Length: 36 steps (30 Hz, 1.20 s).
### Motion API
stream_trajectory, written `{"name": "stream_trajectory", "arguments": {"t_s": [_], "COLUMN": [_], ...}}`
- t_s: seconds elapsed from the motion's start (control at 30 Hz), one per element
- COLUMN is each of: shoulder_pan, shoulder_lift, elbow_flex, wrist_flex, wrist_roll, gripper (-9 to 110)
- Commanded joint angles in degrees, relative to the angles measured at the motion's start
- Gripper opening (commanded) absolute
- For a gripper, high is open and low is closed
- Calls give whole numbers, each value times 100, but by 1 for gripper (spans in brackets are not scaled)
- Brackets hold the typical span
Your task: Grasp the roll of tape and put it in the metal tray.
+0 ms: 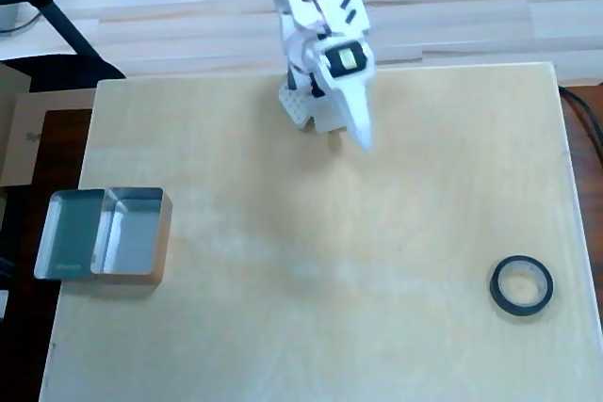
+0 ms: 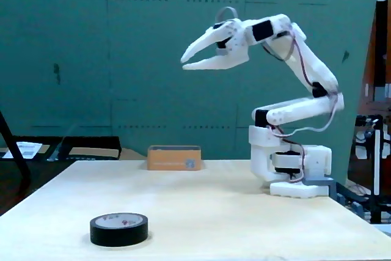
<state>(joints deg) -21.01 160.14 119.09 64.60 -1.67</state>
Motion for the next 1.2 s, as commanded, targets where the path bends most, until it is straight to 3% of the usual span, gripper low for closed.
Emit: {"name": "stream_trajectory", "arguments": {"t_s": [0.0,0.4,1.17], "shoulder_pan": [-448,-1670,-2681], "shoulder_lift": [-1723,-5897,-9993], "elbow_flex": [-826,-3683,-6688], "wrist_flex": [105,1028,976], "wrist_roll": [26,650,2004], "gripper": [0,0,1]}}
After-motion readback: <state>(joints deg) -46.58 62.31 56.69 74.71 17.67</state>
